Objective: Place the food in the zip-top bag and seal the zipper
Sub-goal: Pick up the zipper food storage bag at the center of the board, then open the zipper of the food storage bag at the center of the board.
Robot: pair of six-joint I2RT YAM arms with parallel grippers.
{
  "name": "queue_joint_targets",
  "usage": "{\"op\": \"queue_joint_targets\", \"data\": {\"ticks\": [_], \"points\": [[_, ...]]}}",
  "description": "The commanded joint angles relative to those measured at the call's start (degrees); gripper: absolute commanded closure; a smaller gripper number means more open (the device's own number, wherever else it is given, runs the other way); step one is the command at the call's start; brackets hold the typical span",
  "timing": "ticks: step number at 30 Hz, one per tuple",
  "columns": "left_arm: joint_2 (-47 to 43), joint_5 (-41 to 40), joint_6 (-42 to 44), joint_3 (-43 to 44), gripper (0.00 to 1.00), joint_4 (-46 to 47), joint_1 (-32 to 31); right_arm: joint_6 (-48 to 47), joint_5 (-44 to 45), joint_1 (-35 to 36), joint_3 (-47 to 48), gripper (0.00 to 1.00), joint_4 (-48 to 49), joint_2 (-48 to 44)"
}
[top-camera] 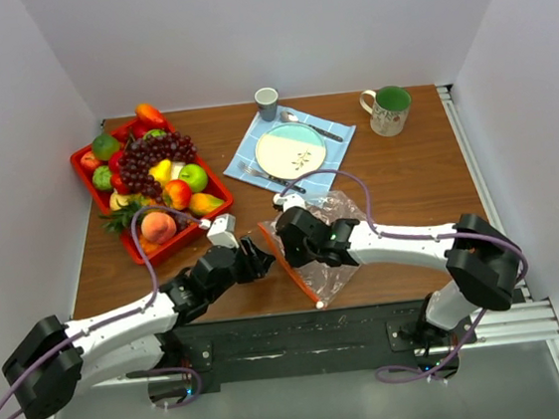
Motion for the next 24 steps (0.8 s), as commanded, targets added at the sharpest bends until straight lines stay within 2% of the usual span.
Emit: {"op": "queue_joint_targets", "data": {"ticks": [1,8,14,18,19,22,23,24], "points": [[3.40,-1.95,2.21,3.75,0.47,6.81,0.13,5.61,-1.35,-0.95,2.56,1.00,1.92,-2.95],[6.92,-3.88,1.33,4.81,0.56,9.79,0.13,8.87,-0.91,-1.92,1.42,1.00,2.80,-5.76],[10.44,-2.13,1.68,5.86,0.57,15.59,0.13,11.07,-0.47,-2.88,0.19,1.00,2.80,-7.00],[13.33,-1.07,1.68,6.74,0.59,16.21,0.13,11.95,-0.56,-4.46,-0.87,1.00,3.24,-8.49],[13.95,-1.07,1.51,7.09,0.61,16.21,0.13,12.21,-0.21,-4.90,-1.04,1.00,3.24,-9.36],[16.06,-1.77,1.68,8.49,0.75,14.29,0.22,13.09,2.24,-6.92,-0.52,1.00,0.79,-10.68],[16.50,-3.25,2.03,8.94,0.83,11.67,0.48,13.18,3.12,-7.45,0.27,1.00,-1.92,-11.82],[16.51,-4.14,2.90,9.46,0.86,9.82,0.92,13.62,4.09,-8.76,0.71,1.00,-3.68,-12.61]]}}
